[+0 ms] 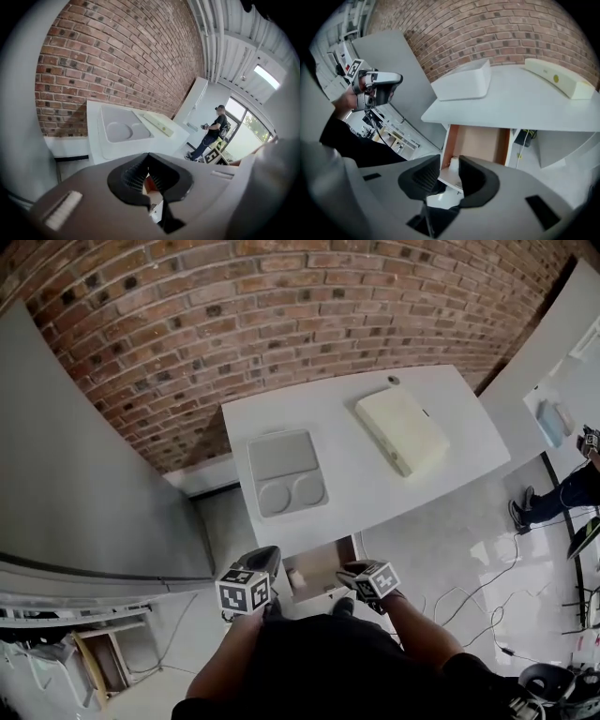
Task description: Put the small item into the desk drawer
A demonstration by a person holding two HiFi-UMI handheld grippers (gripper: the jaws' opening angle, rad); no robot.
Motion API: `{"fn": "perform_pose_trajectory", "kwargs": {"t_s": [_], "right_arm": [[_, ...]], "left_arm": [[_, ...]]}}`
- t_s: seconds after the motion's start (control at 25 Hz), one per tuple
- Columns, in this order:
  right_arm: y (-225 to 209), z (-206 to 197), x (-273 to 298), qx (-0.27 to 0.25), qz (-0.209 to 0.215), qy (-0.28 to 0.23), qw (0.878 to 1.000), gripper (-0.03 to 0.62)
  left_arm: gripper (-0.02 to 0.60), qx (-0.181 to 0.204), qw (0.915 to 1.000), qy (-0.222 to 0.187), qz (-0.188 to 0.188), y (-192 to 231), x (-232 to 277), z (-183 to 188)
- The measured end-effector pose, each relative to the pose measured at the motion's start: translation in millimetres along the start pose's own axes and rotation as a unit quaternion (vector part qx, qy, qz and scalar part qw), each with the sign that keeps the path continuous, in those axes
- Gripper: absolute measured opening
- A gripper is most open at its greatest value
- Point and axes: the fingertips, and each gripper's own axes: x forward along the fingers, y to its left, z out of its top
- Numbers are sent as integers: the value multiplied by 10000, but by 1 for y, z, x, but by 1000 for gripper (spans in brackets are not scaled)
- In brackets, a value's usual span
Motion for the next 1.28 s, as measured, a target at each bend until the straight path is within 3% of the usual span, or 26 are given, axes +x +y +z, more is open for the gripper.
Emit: {"fn": "perform_pose_trajectory", "kwargs": {"t_s": [0.12,0.44,0.56,0.88,1.04,1.28], "right_arm": [[-15,11,-41,-35,57,-479,9988,117],[-33,-11,-124,190,526,-1333,9895,60],[-40,-6,-147,-162,513,-1617,9854,35],[1,84,-242,-869,409,-3363,9368,14],[37,110,-279,-1445,63,-3716,9170,14],[83,133,-306,-1525,194,-4180,8954,12]], "left_arm": [[12,-140,9991,-322,244,-27,8,17],[12,62,9933,-842,786,-90,-6,40],[12,72,9912,-960,907,-104,-17,41],[12,431,9886,-1121,912,-117,-50,43],[12,679,9846,-1315,926,-116,-71,61],[12,1476,9725,-1457,1058,-119,-98,82]]}}
